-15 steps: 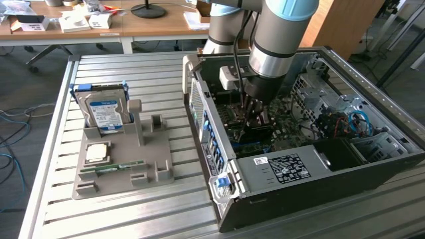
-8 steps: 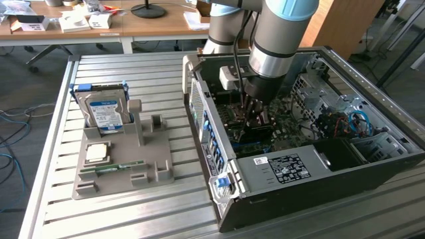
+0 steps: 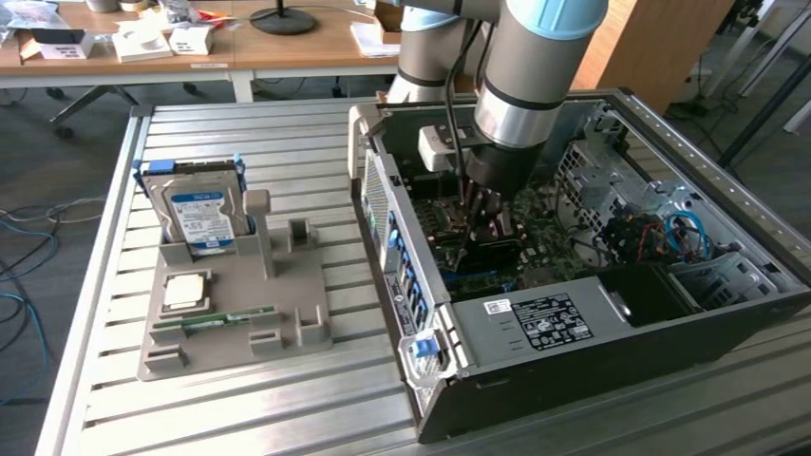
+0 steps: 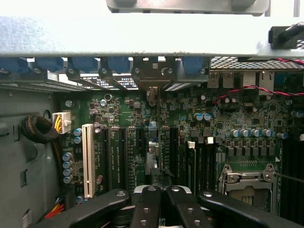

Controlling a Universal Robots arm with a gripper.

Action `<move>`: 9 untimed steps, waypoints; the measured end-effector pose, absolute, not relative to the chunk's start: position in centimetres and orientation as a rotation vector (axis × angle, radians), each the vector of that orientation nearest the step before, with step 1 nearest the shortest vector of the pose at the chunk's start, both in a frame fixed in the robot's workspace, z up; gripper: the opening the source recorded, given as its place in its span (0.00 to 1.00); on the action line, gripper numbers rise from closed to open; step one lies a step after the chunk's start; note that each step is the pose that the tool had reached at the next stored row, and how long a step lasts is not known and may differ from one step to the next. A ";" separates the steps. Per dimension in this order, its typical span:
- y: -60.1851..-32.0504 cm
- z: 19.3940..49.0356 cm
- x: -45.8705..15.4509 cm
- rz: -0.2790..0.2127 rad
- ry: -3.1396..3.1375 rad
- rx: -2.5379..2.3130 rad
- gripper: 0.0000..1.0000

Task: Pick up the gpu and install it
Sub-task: 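Press down on the gpu until it lock into place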

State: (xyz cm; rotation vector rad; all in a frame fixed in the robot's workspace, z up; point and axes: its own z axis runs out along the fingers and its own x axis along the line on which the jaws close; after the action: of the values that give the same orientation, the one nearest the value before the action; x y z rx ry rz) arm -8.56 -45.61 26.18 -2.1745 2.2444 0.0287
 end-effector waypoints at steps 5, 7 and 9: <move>-45.6 26.2 -8.6 0.029 2.245 -2.174 0.11; -45.6 26.2 -8.6 0.029 2.244 -2.174 0.11; -45.6 26.2 -8.6 0.029 2.244 -2.174 0.11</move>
State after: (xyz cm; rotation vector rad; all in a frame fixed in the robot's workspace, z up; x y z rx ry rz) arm -8.56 -45.61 26.18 -2.1744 2.2445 0.0288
